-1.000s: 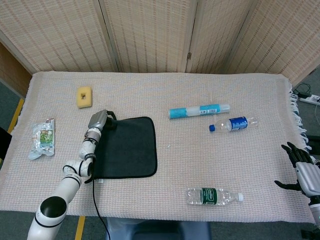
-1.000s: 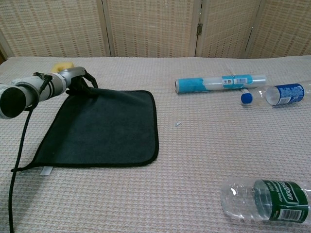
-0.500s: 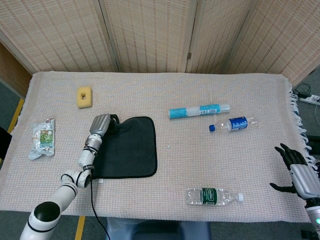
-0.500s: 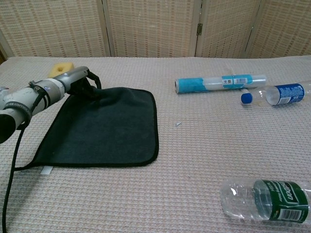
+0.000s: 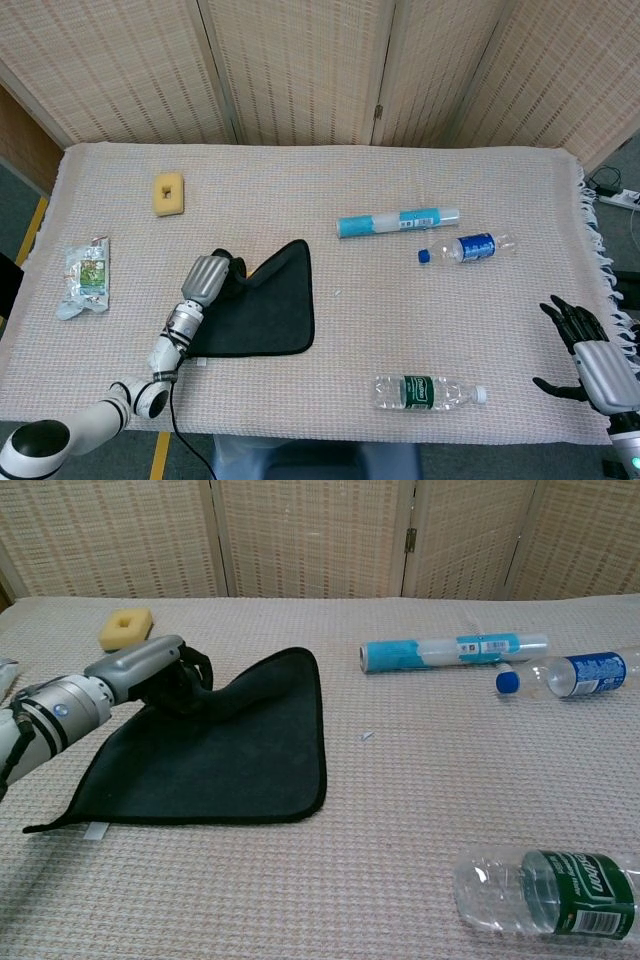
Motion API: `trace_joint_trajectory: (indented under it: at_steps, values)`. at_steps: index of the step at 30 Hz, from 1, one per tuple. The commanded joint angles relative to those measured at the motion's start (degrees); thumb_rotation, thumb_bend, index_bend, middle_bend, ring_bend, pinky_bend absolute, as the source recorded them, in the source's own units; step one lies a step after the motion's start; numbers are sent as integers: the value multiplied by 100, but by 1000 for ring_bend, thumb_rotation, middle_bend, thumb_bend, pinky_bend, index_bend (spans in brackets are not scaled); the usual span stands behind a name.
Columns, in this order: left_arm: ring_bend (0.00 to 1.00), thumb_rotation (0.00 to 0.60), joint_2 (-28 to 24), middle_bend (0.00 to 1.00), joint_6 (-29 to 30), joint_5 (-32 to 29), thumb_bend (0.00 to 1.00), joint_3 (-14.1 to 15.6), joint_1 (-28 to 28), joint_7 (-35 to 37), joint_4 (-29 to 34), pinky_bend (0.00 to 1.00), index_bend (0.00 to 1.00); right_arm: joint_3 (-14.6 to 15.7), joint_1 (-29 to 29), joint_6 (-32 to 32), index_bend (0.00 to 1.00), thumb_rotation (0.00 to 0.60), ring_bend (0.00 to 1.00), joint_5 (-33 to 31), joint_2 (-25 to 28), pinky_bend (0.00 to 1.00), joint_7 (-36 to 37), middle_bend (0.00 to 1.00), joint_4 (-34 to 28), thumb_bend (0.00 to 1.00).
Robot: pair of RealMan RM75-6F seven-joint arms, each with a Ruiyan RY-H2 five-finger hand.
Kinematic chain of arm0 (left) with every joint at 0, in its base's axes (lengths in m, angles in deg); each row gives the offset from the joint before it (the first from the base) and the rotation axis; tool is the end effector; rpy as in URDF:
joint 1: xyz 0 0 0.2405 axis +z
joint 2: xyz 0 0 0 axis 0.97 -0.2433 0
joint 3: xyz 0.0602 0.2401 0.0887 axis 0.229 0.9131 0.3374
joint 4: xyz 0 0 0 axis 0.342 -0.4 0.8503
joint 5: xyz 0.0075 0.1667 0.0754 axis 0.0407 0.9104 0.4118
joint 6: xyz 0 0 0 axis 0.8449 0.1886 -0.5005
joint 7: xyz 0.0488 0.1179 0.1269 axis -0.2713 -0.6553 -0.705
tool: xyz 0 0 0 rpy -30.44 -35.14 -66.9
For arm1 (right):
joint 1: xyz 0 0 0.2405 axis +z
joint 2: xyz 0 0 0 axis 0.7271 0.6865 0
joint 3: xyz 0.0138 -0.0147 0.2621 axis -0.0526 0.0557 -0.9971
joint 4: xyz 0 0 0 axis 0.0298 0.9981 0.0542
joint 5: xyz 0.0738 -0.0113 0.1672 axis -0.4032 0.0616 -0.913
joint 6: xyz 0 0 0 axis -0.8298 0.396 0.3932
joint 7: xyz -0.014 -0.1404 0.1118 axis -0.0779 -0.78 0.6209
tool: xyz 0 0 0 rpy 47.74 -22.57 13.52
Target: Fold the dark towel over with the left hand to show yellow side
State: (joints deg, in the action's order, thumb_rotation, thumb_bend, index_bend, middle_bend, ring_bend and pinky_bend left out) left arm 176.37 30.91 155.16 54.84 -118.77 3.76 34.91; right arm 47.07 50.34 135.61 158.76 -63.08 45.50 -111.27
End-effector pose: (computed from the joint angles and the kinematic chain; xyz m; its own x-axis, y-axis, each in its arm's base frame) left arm -0.1874 0.4138 -0.0402 0.2643 0.1950 0.9445 0.9319 -0.3037 -0.1981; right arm -0.3189 -0.1913 0.1883 0.2806 -0.1704 0.9446 -0.9598 -0.0444 0.2771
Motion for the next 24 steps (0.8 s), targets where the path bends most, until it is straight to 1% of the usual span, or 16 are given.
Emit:
trace_joint_trajectory:
  at_steps: [1,7,13,16,24]
  values:
    - [1000,600,-354,1000,475,111,470,190,380,-508,728,1000,596,32,-29,70,0,600,0,71,6,0,-11,0,-14,123]
    - [1000,600,-577,1000,981,300,470,419,737,-1020,1397,1000,595,95,-70,194,0,600,0,227,2,0,-38,0,-28,123]
    - [1000,600,-660,1000,1149,413,470,689,1035,-1179,1798,1000,593,150,-111,305,0,600,0,352,-7,0,-65,0,-37,123]
    - [1000,600,-620,1000,1244,555,470,837,1148,-1234,1805,1000,588,184,-127,343,0,600,0,417,-17,0,-82,0,-42,122]
    - [1000,600,-439,1000,1379,793,469,949,1261,-1232,1584,1000,561,227,-140,373,0,600,0,482,-42,0,-132,0,-54,122]
